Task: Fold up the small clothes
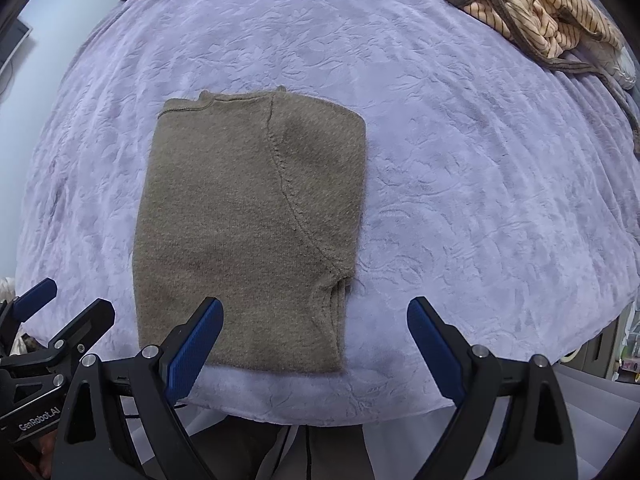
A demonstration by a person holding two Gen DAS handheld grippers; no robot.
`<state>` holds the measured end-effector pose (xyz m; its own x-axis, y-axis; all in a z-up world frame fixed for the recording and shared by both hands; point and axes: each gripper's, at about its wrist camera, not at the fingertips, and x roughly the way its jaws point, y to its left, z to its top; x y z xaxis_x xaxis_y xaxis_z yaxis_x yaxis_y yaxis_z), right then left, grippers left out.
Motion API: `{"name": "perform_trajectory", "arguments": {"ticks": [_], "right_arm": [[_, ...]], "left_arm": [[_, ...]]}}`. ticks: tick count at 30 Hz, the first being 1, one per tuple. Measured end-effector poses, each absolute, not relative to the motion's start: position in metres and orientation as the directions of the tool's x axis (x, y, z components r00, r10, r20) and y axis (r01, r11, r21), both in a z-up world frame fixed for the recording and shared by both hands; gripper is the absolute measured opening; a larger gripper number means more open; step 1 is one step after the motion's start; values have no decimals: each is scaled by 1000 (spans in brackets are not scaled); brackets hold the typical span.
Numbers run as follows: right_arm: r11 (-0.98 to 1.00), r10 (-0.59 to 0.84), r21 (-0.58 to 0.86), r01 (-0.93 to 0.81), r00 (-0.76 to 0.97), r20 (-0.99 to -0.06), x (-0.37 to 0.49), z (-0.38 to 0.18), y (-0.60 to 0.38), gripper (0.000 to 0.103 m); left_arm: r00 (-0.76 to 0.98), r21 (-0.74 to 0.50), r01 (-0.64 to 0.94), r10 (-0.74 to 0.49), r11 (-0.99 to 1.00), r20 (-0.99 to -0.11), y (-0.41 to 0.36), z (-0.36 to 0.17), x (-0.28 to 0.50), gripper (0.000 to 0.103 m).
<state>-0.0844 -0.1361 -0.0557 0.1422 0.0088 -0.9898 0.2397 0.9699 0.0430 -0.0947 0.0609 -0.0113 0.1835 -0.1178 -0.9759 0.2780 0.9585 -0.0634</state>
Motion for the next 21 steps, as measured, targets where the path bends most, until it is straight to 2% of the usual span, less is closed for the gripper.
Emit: {"name": "perform_trajectory", "arguments": {"ticks": [21], "right_arm": [[970,1,31,241,124,-992,-84,-60,-138,95]], "left_arm": [[176,-58,278,-110,959,-978,62,-14,-96,101]]}}
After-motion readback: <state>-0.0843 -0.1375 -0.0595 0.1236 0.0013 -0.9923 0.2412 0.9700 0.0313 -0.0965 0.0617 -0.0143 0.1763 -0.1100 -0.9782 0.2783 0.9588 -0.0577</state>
